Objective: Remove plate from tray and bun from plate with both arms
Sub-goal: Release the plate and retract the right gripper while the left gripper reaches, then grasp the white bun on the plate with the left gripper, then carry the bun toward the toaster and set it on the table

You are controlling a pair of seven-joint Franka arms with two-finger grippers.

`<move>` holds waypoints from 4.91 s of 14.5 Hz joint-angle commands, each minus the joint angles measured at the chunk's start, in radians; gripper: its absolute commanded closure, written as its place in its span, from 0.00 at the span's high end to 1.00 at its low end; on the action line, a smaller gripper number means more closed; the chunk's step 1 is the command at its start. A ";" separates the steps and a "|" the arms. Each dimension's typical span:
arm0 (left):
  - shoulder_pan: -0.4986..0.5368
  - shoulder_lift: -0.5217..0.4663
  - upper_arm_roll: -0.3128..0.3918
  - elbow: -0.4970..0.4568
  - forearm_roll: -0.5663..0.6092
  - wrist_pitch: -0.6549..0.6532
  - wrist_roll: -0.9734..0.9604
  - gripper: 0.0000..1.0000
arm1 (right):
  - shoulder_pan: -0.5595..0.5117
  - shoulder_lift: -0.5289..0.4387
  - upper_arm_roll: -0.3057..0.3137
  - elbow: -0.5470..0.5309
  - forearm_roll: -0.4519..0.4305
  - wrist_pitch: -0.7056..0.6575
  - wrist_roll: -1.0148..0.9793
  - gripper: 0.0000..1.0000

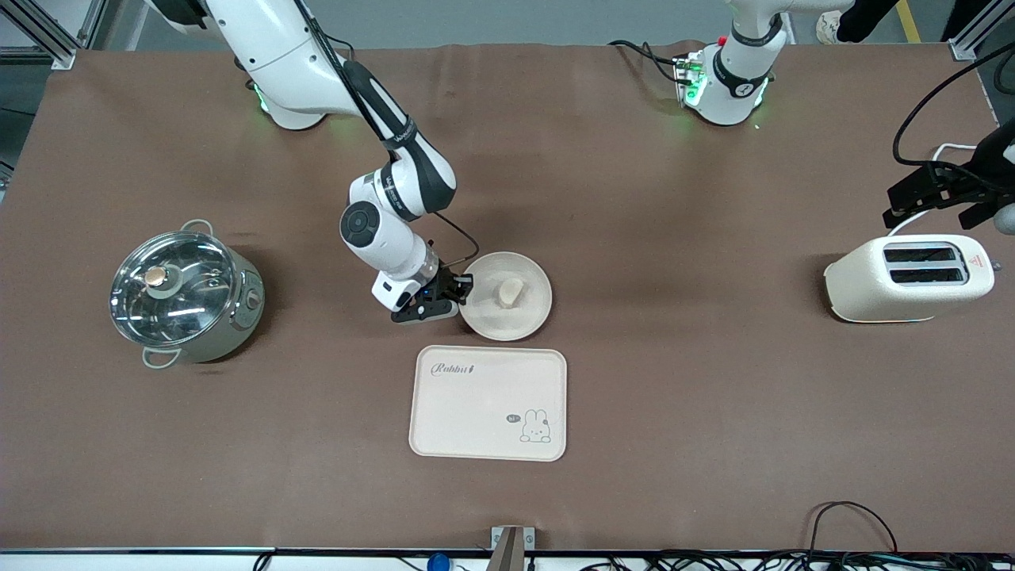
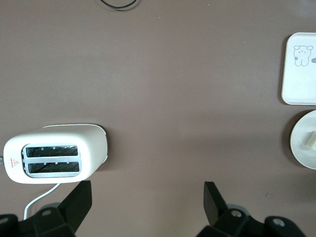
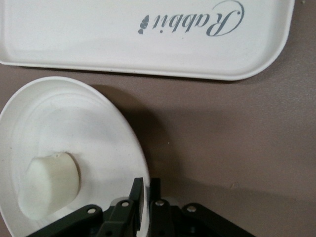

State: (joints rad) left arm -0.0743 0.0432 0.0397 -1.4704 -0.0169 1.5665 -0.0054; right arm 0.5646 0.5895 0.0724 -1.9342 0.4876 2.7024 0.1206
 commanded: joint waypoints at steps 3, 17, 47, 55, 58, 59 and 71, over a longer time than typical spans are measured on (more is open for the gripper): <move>-0.004 0.000 -0.024 0.015 0.005 -0.048 -0.004 1.00 | -0.018 -0.045 -0.002 0.003 0.013 -0.088 -0.019 1.00; -0.261 0.413 -0.279 0.012 0.027 0.444 -0.479 1.00 | -0.346 -0.447 -0.151 0.204 -0.455 -0.857 -0.028 1.00; -0.255 0.540 -0.280 -0.039 0.195 0.460 -0.630 0.00 | -0.529 -0.608 -0.148 0.420 -0.469 -1.182 -0.141 1.00; 0.111 0.513 -0.279 -0.350 0.198 0.833 -0.231 0.06 | -0.520 -0.603 -0.145 0.422 -0.466 -1.181 -0.142 1.00; 0.143 0.573 -0.277 -0.350 0.212 0.896 -0.219 0.48 | -0.517 -0.602 -0.143 0.422 -0.466 -1.182 -0.142 1.00; 0.143 0.573 -0.279 -0.352 0.221 0.899 -0.219 0.64 | -0.517 -0.602 -0.143 0.422 -0.468 -1.182 -0.142 1.00; 0.148 0.512 -0.297 -0.170 0.198 0.681 -0.220 1.00 | -0.514 -0.597 -0.143 0.422 -0.469 -1.178 -0.142 1.00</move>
State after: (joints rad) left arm 0.0709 0.6086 -0.2401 -1.6839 0.1941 2.3578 -0.2263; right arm 0.0519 -0.0135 -0.0755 -1.5251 0.0307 1.5309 -0.0157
